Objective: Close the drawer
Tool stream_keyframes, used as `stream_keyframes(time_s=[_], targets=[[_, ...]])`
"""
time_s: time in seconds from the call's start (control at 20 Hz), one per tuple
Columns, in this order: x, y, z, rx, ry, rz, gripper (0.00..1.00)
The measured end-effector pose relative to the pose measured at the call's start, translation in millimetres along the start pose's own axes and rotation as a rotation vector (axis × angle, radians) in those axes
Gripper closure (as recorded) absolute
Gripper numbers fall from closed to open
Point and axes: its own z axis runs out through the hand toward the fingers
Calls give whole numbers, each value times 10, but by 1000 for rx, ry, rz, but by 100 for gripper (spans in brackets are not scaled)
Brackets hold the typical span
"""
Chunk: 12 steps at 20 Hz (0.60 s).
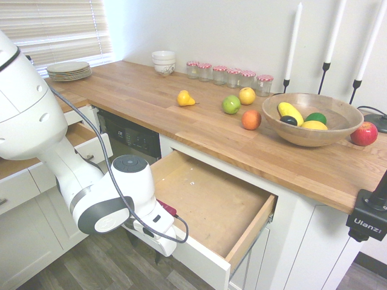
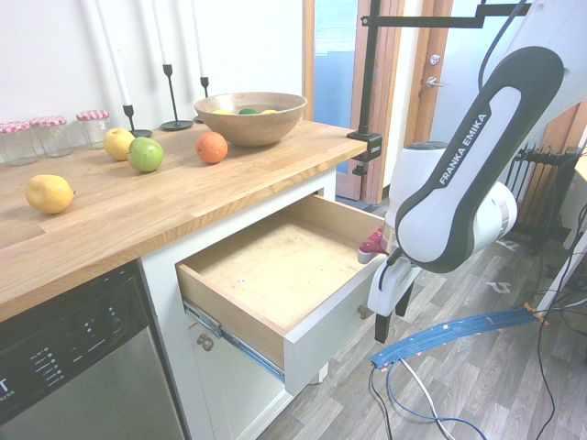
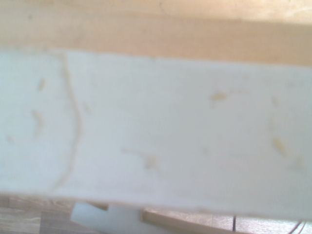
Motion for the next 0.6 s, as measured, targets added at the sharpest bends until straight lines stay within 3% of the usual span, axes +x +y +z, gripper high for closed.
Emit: stream_keyframes(time_s=[0.6], targets=[[30,-27,-16,1,9,1,100]])
